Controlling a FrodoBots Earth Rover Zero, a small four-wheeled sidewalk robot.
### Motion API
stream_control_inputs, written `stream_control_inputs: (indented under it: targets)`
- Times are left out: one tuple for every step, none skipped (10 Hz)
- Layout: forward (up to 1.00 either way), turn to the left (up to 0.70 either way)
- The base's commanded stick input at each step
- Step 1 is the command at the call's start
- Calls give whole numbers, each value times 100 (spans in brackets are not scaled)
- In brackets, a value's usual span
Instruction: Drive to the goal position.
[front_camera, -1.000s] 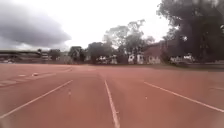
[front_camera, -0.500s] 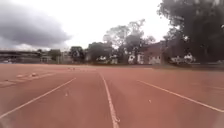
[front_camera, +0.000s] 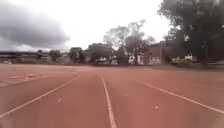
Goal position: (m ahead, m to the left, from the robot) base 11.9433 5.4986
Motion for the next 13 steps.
stream_control_inputs:
  targets:
    - [45, 0]
    - [45, 0]
    - [45, 0]
    - [45, 0]
    - [45, 0]
    - [45, 0]
    - [45, 0]
    - [45, 0]
    - [45, 0]
    - [45, 0]
    - [45, 0]
    - [45, 0]
    - [45, 0]
